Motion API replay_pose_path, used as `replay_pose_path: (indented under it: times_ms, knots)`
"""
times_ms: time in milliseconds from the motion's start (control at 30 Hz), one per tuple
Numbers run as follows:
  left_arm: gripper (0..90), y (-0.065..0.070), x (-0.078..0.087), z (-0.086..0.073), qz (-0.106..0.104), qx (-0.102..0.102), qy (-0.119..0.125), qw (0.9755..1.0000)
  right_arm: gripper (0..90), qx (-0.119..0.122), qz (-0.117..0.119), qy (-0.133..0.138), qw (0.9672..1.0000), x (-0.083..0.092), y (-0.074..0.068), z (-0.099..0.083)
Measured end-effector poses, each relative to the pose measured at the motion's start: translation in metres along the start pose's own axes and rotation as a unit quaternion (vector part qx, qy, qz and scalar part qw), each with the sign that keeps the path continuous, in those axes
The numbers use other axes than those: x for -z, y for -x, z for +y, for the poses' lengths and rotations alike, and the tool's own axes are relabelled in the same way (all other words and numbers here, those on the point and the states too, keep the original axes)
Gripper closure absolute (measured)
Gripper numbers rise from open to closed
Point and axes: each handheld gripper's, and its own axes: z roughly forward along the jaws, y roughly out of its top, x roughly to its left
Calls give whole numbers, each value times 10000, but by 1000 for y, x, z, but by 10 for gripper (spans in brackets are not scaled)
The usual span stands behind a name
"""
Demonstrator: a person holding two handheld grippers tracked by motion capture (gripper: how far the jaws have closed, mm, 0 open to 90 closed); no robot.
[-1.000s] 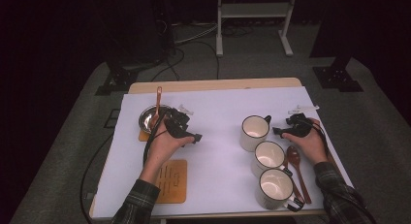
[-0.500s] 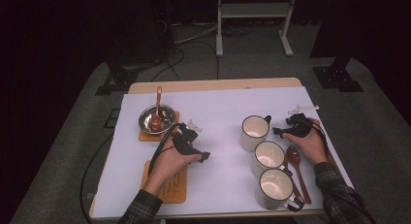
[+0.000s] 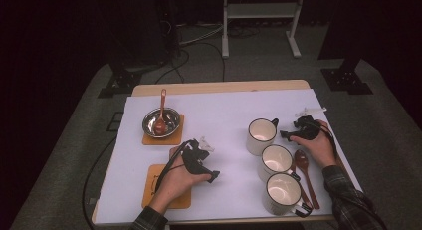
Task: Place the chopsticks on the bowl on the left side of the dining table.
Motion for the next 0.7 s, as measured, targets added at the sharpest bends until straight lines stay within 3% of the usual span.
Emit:
replay_pose_path:
  times_ms: [200,333,600,700]
  knots:
    - [95,4,-4,-7,15,-90,11,10000,230,7,-45,-86,10000,2,-1,3]
    - [83,7,-9,-13,46,-124,-74,9999,241,-2,-35,37,10000,13,-3,5]
    - [70,7,-9,-21,75,-79,168,9998,262,-51,-92,124,9999,31,-7,3]
    - [68,7,-9,-27,58,-59,400,9992,272,-114,-152,184,9997,42,-7,1]
